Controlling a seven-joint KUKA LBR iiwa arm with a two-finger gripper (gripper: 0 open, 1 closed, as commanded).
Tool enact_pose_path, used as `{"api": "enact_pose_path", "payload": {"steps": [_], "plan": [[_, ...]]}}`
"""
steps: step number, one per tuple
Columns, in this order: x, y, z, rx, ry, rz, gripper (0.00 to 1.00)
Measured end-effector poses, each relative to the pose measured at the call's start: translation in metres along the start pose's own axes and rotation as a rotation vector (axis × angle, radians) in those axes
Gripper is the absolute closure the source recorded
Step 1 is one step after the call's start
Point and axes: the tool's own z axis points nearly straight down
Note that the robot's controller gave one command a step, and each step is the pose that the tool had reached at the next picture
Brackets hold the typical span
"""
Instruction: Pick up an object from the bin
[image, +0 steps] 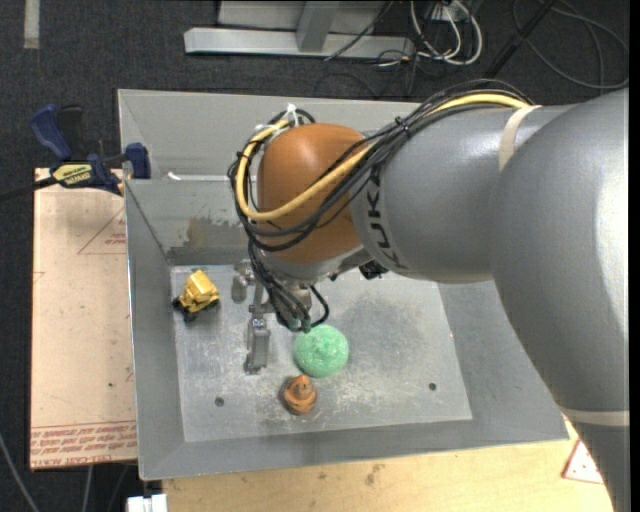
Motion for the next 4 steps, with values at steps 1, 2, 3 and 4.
{"api": "enact_pose_path", "payload": {"steps": [1, 2, 3, 4], "plan": [[-0.001, -0.001, -0.005, -0.001, -0.007, 0.003, 0.0], [-0.014, 0.008, 0.011, -0.004, -0.015, 0.069, 0.0], [-0.044, 0.023, 0.055, -0.003, -0.012, 0.113, 0.0], [-0.055, 0.036, 0.074, 0.0, -0.007, 0.08, 0.0]]}}
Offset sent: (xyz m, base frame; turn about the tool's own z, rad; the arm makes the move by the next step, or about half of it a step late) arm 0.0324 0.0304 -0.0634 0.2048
